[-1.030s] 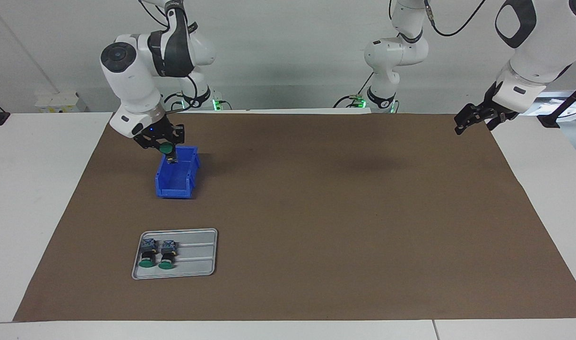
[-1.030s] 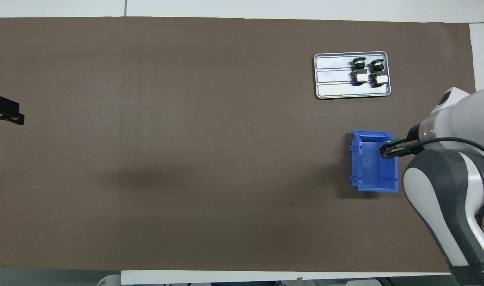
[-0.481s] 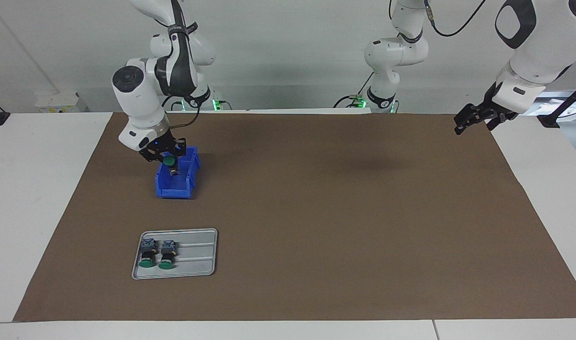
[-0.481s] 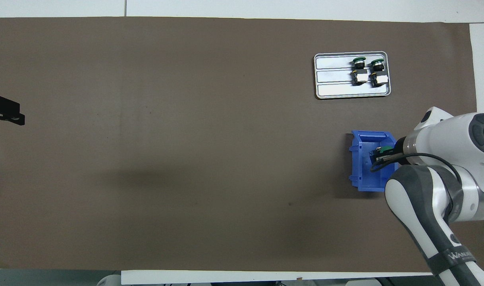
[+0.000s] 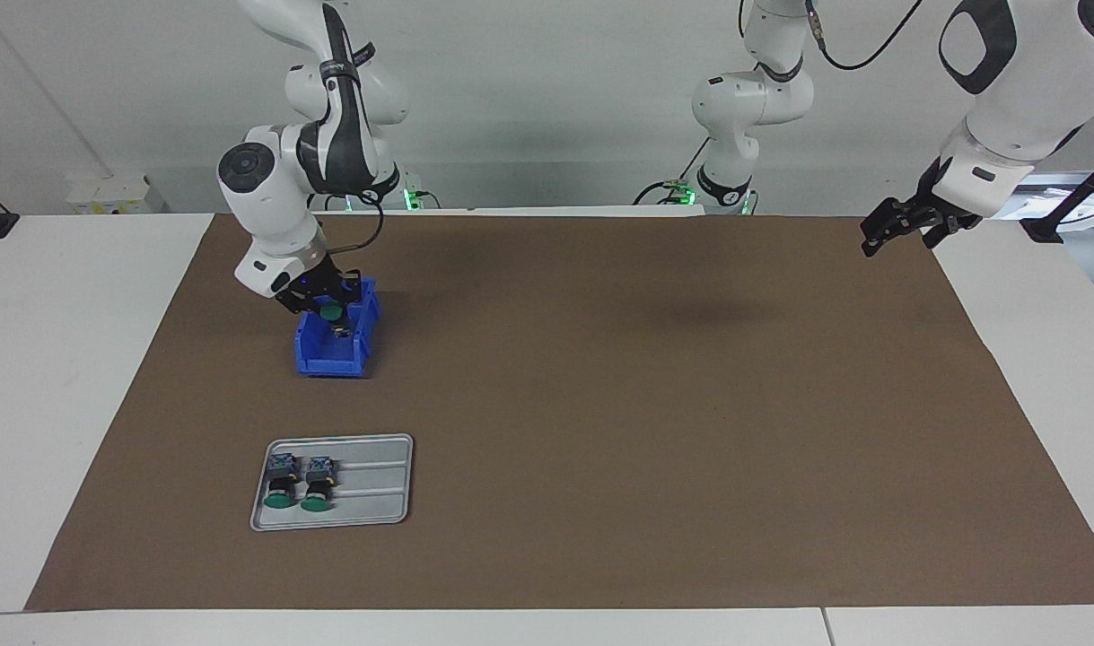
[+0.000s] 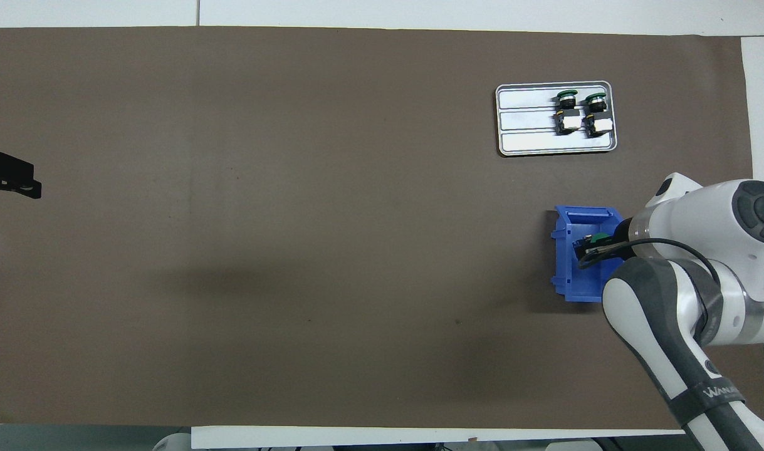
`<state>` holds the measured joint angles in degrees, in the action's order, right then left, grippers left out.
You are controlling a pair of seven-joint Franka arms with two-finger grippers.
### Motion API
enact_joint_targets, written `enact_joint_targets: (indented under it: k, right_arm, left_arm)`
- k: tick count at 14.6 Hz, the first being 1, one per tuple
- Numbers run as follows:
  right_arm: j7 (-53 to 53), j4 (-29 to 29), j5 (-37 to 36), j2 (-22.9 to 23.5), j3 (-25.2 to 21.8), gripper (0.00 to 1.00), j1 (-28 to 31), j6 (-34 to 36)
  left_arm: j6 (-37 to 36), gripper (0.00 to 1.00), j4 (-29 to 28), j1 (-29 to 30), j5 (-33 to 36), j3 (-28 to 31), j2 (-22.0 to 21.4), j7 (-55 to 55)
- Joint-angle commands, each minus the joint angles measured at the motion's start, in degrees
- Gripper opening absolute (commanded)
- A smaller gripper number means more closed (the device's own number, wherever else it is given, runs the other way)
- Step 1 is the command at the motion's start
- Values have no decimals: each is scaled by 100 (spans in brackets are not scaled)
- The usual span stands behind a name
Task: Place and press button with both arms
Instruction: 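Lower the green button into the blue bin and open the right gripper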
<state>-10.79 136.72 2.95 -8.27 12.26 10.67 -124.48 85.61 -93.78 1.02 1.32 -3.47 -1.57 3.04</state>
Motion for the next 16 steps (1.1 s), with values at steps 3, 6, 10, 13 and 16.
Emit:
enact_joint_targets:
  k: [3, 6, 10, 13, 16]
  right_arm:
    - [-99, 47, 127, 133, 22, 13, 14, -68]
    - [189, 39, 127, 133, 22, 13, 14, -85]
    - [420, 39, 118, 212, 22, 28, -4, -103]
    - [411, 4, 39, 221, 22, 39, -4, -68]
    - [411, -128, 39, 203, 22, 50, -30, 72]
  left_arm:
    - [-62, 100, -97, -23, 96, 4, -72, -67]
    - [-36, 100, -97, -32, 96, 4, -72, -14]
    - [-36, 100, -97, -32, 96, 4, -72, -49]
    - [-1, 100, -97, -5, 96, 4, -72, -5]
    - [-53, 100, -97, -5, 96, 13, -72, 12]
